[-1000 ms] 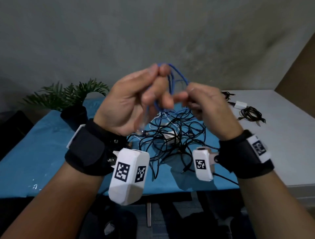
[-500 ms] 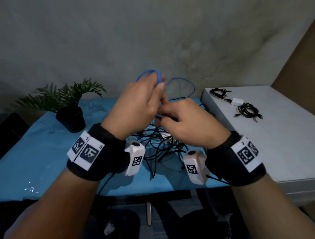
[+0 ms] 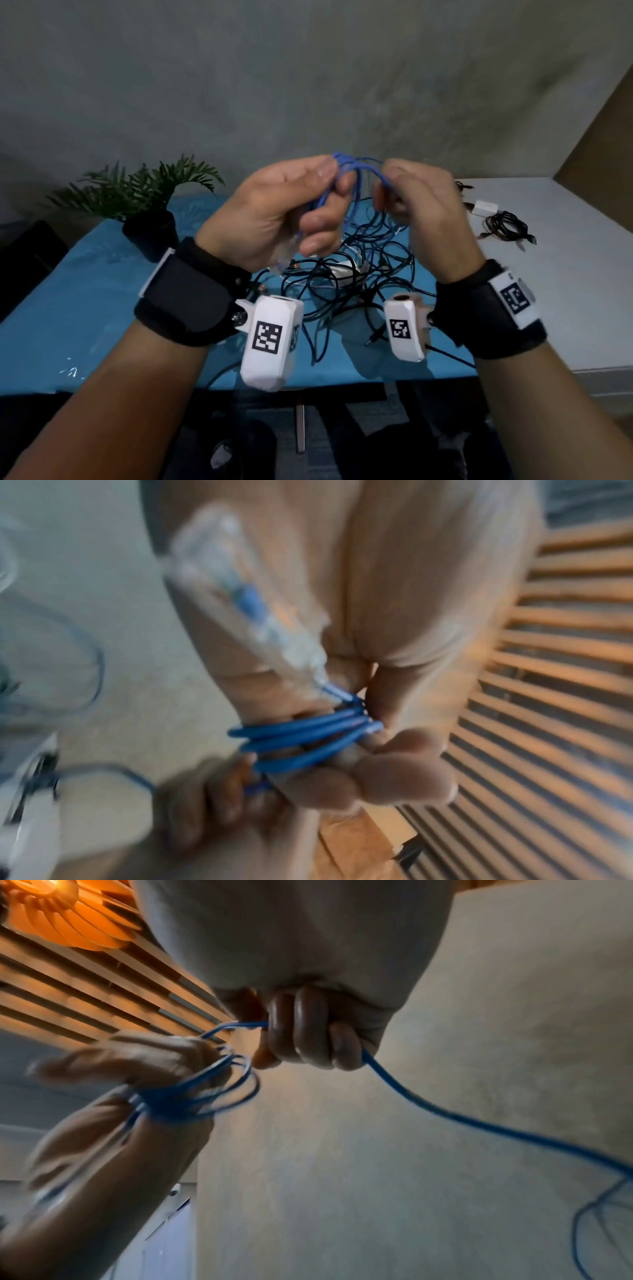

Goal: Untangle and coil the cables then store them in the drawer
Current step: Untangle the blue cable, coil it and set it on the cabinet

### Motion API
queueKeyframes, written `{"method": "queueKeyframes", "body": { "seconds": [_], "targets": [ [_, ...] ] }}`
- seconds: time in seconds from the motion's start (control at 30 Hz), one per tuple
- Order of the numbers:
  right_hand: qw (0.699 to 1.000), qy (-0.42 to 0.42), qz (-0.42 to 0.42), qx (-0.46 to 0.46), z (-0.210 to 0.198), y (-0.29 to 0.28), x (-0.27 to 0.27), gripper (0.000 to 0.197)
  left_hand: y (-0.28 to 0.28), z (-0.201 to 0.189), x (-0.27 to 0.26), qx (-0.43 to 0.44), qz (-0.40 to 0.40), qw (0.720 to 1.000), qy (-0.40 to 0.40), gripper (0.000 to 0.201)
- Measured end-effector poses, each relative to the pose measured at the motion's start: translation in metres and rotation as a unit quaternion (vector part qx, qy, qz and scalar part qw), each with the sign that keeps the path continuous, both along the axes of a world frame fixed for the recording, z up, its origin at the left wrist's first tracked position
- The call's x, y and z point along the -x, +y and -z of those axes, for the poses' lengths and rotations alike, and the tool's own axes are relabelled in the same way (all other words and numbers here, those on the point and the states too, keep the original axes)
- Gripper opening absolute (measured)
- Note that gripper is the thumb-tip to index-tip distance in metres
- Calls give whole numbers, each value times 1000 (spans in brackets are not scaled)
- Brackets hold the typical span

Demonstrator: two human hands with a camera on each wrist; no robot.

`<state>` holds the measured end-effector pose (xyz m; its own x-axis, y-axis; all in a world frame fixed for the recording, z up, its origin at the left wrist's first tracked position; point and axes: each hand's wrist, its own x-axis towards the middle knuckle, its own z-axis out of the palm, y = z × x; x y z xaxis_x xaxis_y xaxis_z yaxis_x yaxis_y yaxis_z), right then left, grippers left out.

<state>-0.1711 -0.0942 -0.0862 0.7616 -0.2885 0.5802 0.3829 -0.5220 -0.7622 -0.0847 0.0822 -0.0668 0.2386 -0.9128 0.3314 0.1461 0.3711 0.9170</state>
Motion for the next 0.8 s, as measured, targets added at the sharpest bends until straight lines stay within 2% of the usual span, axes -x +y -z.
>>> {"method": "queueKeyframes", "body": {
  "seconds": [0.1, 0.13, 0.23, 0.3, 0.37, 0.4, 0.43, 0.47, 0.5, 0.57, 0.6, 0.63, 0.67, 0.77, 0.8],
  "targets": [
    [1000, 22, 1, -16, 12, 21, -11, 62, -11, 1, 4, 85, 59, 985, 136, 19],
    [1000, 23, -1, -8, 15, 26, -13, 59, -11, -1, 4, 103, 56, 979, 164, 20],
    [999, 27, -5, 34, 17, 31, -13, 37, -9, -10, 1, 121, -33, 976, 181, 37],
    [995, 61, -2, 83, 17, 26, -11, 36, -12, -9, -2, 125, -103, 972, 168, 43],
    [980, 125, -4, 156, 18, 25, -9, 37, -15, -4, -7, 132, -179, 963, 154, 40],
    [969, 154, -9, 193, 19, 26, -9, 36, -16, -1, -9, 124, -231, 959, 109, 35],
    [960, 170, -14, 221, 19, 28, -9, 35, -18, 1, -11, 104, -296, 949, 31, 30],
    [954, 177, -16, 241, 19, 31, -8, 33, -20, 4, -12, 79, -359, 927, -72, 26],
    [950, 178, -14, 257, 17, 33, -7, 35, -21, 8, -12, 48, -407, 893, -187, 24],
    [946, 169, -4, 276, 10, 35, -3, 40, -23, 14, -14, -41, -456, 787, -414, 29],
    [950, 158, 4, 269, 6, 33, -1, 37, -21, 15, -15, -86, -461, 735, -490, 33],
    [956, 143, 15, 258, 3, 29, 1, 35, -20, 15, -17, -124, -457, 710, -522, 37],
    [962, 125, 27, 243, -1, 25, 3, 35, -19, 14, -17, -152, -437, 723, -514, 38],
    [979, 69, 39, 188, -7, 15, 5, 32, -13, 10, -13, -184, -271, 865, -379, 34],
    [984, 53, 35, 168, -8, 13, 6, 31, -10, 8, -9, -189, -212, 895, -345, 37]
  ]
}}
